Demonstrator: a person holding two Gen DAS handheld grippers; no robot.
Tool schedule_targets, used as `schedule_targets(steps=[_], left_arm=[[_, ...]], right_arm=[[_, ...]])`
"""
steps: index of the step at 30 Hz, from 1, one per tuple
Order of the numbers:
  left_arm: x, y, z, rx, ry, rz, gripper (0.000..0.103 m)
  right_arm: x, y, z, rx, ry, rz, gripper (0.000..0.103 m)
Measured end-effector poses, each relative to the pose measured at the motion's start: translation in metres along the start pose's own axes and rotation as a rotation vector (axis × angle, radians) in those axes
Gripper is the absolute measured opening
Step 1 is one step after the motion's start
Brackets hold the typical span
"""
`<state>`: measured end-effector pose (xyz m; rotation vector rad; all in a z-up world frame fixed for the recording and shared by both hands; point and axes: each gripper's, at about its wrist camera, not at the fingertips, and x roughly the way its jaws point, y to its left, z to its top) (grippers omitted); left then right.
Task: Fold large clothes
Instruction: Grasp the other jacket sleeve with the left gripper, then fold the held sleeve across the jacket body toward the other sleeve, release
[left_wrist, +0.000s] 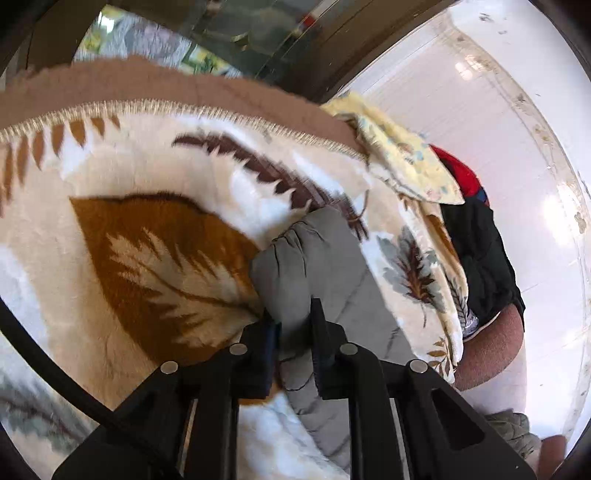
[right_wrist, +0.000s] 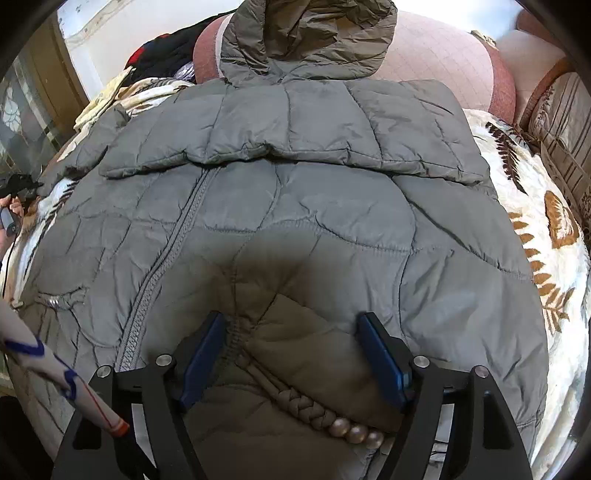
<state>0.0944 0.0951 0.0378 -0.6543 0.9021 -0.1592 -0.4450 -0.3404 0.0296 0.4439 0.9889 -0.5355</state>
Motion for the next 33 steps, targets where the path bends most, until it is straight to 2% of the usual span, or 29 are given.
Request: schedule_targets(steps=[3, 5, 7, 11, 13, 15, 18, 23, 28, 31, 33], left_arm=[[-0.025, -0.025, 0.001, 0.071, -0.028, -0.03, 0.014], [-0.047, -0.049, -0.001, 0.126, -0.046, -0.067, 0.013], [-0.075, -0.078, -0.007, 0.202, -0.069, -0.101, 0.013], [-0.126, -0.149, -0.037, 0.355, -0.083, -0.189, 0.013], [-0.152, -0.188, -0.06, 0.431, -0.08, -0.24, 0.013], [-0.18, -0.223, -0.089, 0.504, -0.078, -0.3, 0.013], [-0.214, -0.27, -0.137, 0.599, -0.059, -0.38, 0.013], [-0.245, -0.328, -0.227, 0.717, 0.036, -0.498, 0.013], [-0.239, -0.361, -0.329, 0.813, 0.175, -0.564, 0.013], [-0.216, -0.365, -0.389, 0.844, 0.26, -0.555, 0.013], [-0.194, -0.365, -0.43, 0.894, 0.296, -0.513, 0.014]], right_arm=[[-0.014, -0.004, 0.005, 0.027, -0.055, -0.002, 0.073], [-0.03, -0.009, 0.008, 0.043, -0.129, -0.024, 0.073], [-0.036, -0.013, 0.009, 0.059, -0.15, -0.025, 0.074], [-0.004, -0.015, 0.0, 0.049, 0.028, -0.01, 0.076], [-0.013, -0.018, 0.0, 0.074, 0.004, 0.011, 0.076], [-0.035, -0.025, 0.004, 0.101, -0.067, 0.044, 0.076], [-0.065, -0.036, 0.009, 0.125, -0.183, -0.007, 0.076], [-0.081, -0.073, 0.007, 0.255, -0.22, -0.025, 0.076], [-0.098, -0.108, 0.002, 0.366, -0.28, -0.057, 0.076], [-0.11, -0.125, 0.0, 0.418, -0.316, -0.07, 0.076], [-0.115, -0.135, -0.001, 0.447, -0.333, -0.077, 0.076]])
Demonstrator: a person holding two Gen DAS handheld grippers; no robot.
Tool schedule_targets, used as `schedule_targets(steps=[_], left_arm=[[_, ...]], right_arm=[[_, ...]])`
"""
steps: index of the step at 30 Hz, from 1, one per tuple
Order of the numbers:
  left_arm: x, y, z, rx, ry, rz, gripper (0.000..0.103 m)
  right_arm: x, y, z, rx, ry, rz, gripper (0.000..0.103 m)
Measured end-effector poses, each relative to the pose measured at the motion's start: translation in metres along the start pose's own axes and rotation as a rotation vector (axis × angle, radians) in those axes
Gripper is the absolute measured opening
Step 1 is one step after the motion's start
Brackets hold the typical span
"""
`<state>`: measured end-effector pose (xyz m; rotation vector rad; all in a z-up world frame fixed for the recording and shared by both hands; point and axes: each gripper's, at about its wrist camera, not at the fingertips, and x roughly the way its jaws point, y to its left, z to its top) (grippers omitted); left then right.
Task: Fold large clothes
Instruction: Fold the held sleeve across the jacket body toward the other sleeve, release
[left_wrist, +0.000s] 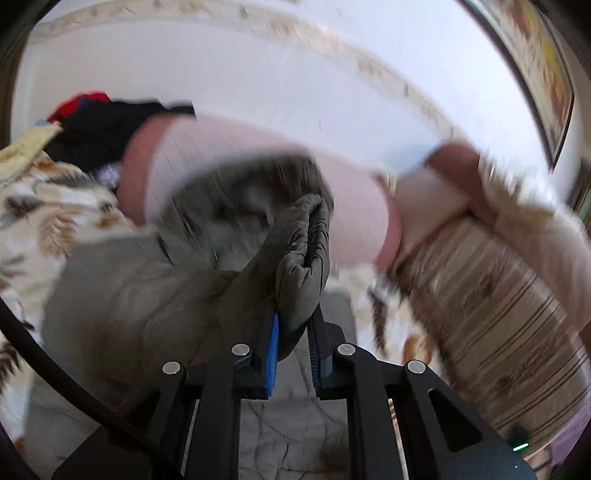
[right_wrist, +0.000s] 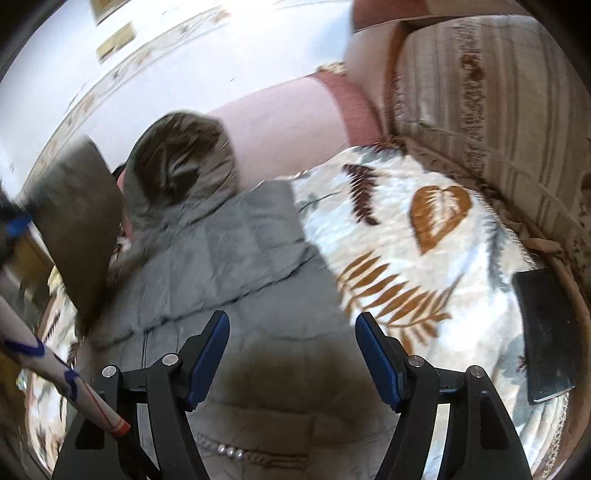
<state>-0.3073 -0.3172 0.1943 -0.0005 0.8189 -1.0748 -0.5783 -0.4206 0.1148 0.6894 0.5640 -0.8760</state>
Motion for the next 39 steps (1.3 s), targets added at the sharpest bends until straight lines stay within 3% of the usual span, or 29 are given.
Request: schedule_targets(steps=[5, 6, 7, 9, 11, 13, 14, 15, 17, 23, 25, 29, 35, 39], left_arm=[[0.075, -0.017, -0.059, 0.045, 0.164, 0.047, 0.016], [0.088, -0.017, -0.07, 0.048, 0.21, 0.065, 0.021], [0.096, -0.016, -0.076, 0.055, 0.25, 0.08, 0.033], [0.101, -0.017, -0.081, 0.079, 0.29, 0.069, 0.039], [0.088, -0.02, -0.08, 0.129, 0.265, 0.056, 0.044], [0.061, -0.018, -0.069, 0.184, 0.179, 0.057, 0.052], [0.049, -0.013, -0.062, 0.205, 0.133, 0.073, 0.06], [0.036, -0.003, -0.053, 0.215, 0.08, 0.108, 0.063], [0.027, 0.022, -0.041, 0.2, 0.05, 0.171, 0.065], [0.033, 0.128, -0.011, 0.118, 0.07, 0.454, 0.065], [0.034, 0.16, -0.01, 0.072, 0.084, 0.498, 0.065], [0.046, 0.2, -0.026, -0.002, 0.141, 0.5, 0.066], [0.067, 0.211, -0.043, -0.004, 0.152, 0.497, 0.069], [0.069, 0.205, -0.043, -0.013, 0.15, 0.517, 0.069]], right_arm=[[0.0, -0.013, 0.007, 0.028, -0.011, -0.018, 0.076], [0.001, -0.015, 0.008, 0.03, -0.012, -0.02, 0.076], [0.001, -0.016, 0.009, 0.032, -0.014, -0.026, 0.076], [0.002, -0.016, 0.01, 0.032, -0.016, -0.032, 0.076], [0.003, -0.017, 0.012, 0.035, -0.024, -0.038, 0.076], [0.004, -0.014, 0.015, 0.02, -0.039, -0.04, 0.076], [0.005, -0.012, 0.016, 0.014, -0.048, -0.038, 0.076], [0.006, -0.008, 0.016, 0.003, -0.057, -0.029, 0.075], [0.009, 0.003, 0.018, -0.039, -0.075, -0.002, 0.071], [0.033, 0.065, 0.015, -0.226, -0.114, 0.09, 0.068], [0.047, 0.084, 0.013, -0.266, -0.095, 0.125, 0.067], [0.082, 0.114, 0.013, -0.352, -0.087, 0.113, 0.066], [0.157, 0.106, 0.005, -0.336, 0.147, 0.023, 0.065], [0.16, 0.102, 0.007, -0.316, 0.167, 0.027, 0.066]])
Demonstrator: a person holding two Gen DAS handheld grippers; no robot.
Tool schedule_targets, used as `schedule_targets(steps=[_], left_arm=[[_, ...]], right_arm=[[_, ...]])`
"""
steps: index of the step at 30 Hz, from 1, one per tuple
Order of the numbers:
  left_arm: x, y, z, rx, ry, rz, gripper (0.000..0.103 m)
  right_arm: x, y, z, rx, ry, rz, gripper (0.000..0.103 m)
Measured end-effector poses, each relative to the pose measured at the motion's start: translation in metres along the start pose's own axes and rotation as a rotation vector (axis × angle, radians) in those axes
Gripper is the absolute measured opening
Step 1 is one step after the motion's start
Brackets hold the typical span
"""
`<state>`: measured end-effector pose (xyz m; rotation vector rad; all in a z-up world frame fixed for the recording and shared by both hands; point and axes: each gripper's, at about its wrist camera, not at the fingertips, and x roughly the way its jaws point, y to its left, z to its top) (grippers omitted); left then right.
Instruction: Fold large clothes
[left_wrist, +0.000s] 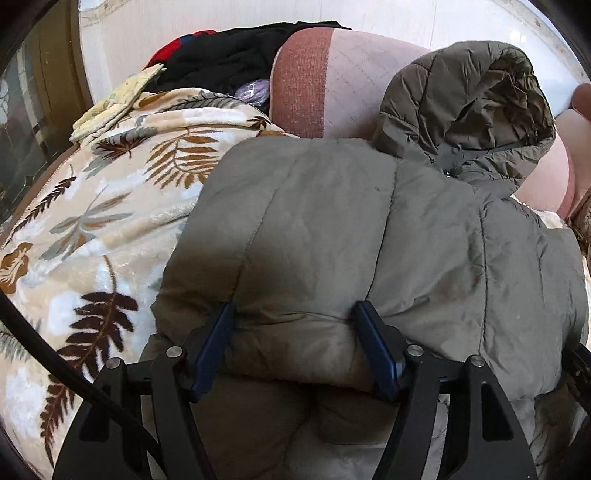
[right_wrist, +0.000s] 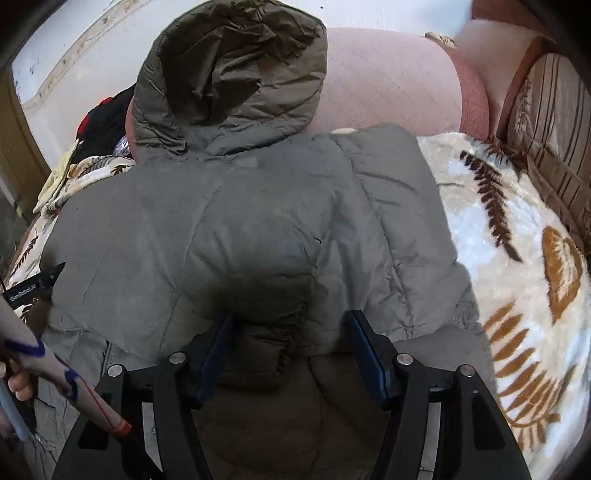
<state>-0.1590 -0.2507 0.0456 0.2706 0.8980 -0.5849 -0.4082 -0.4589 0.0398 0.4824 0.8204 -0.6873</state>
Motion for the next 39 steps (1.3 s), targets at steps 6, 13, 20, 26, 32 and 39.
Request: schedule_targets(steps=[6, 13, 20, 26, 32, 39], left_arm=[[-0.07, -0.015, -0.031, 0.053, -0.07, -0.07, 0.063], [-0.131, -0.032, -0.111, 0.075, -0.061, -0.054, 0.064], [-0.147, -0.031, -0.171, 0.022, -0.002, -0.027, 0.064], [-0.177, -0.04, -0.2, -0.007, 0.035, -0.068, 0.064], [-0.262, -0.062, -0.198, 0.073, -0.122, -0.114, 0.064], [-0.356, -0.065, -0.194, 0.071, -0.274, -0.156, 0.065]], right_arm=[[-0.037, 0.007, -0.002, 0.007, -0.035, 0.017, 0.066], [-0.07, 0.034, -0.038, -0.074, 0.005, 0.044, 0.066], [-0.099, 0.057, -0.095, -0.146, 0.034, 0.079, 0.066], [-0.103, 0.061, -0.143, -0.183, 0.084, 0.053, 0.066], [-0.139, 0.047, -0.168, -0.123, -0.008, 0.08, 0.066], [-0.159, 0.029, -0.203, -0.08, -0.01, 0.061, 0.066]])
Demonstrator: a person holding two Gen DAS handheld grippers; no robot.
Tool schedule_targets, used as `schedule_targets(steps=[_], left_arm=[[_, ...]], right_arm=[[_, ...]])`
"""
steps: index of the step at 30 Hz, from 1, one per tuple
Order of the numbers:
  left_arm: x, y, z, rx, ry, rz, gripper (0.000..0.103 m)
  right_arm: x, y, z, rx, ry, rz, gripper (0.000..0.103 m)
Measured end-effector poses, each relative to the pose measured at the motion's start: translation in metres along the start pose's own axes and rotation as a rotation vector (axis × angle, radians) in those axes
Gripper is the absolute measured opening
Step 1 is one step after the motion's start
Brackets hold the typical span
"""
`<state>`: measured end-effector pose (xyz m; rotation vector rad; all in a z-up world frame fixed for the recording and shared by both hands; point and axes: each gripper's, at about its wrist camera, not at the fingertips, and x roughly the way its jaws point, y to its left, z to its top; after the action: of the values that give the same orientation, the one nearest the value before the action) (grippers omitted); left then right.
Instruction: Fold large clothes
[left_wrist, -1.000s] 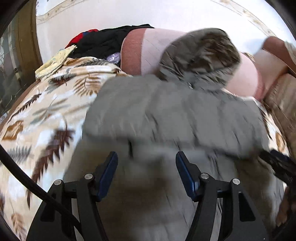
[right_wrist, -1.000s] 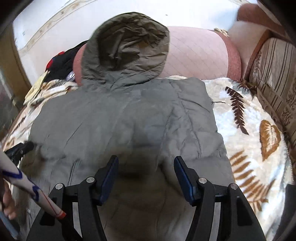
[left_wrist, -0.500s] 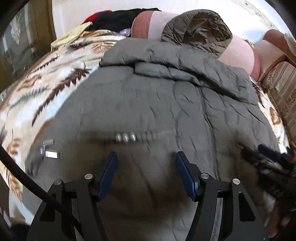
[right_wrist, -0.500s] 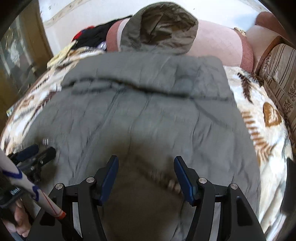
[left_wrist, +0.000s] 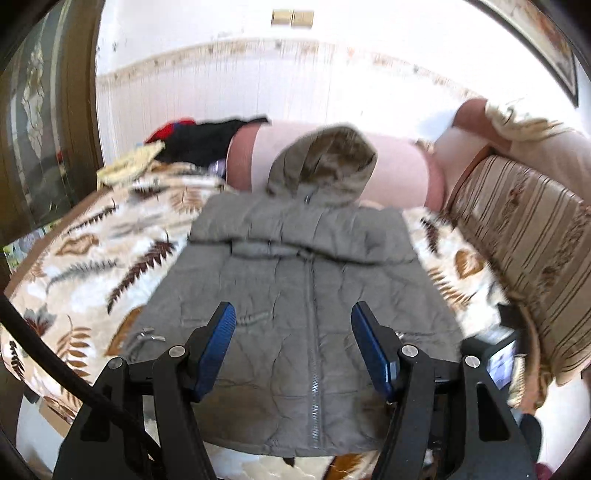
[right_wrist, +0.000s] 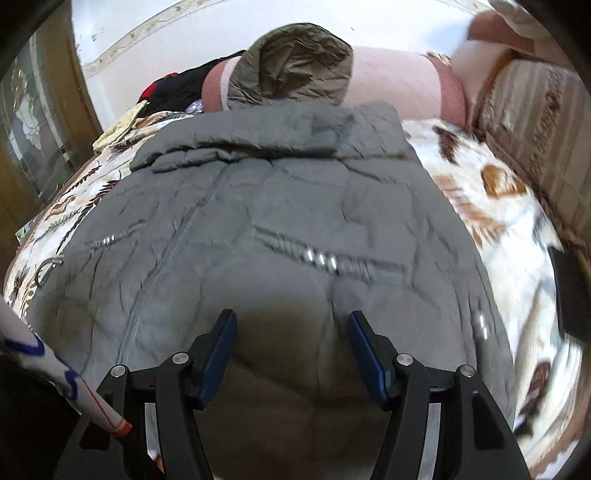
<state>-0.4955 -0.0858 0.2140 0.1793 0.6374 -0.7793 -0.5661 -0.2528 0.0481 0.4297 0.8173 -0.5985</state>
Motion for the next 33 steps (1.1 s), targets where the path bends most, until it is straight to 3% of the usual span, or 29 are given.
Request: schedule_targets(steps=[10, 15, 24, 33], left_arm=[[-0.098, -0.014, 0.018, 0.028, -0.145, -0.018, 0.065], [-0.126, -0.012, 0.02, 0.041, -0.195, 0.008, 0.068], [-0.129, -0.002, 0.019, 0.035, -0.182, 0.04, 0.068], [-0.088, 0.025, 0.009, -0.018, -0.091, 0.057, 0.069]], right_arm=[[-0.016, -0.013, -0.02, 0.066, -0.029, 0.062, 0.066], [-0.017, -0.016, -0.026, 0.069, -0.012, 0.07, 0.066], [-0.021, -0.022, -0.034, 0.083, -0.002, 0.087, 0.066], [-0.035, -0.029, -0.039, 0.12, -0.036, 0.104, 0.067]])
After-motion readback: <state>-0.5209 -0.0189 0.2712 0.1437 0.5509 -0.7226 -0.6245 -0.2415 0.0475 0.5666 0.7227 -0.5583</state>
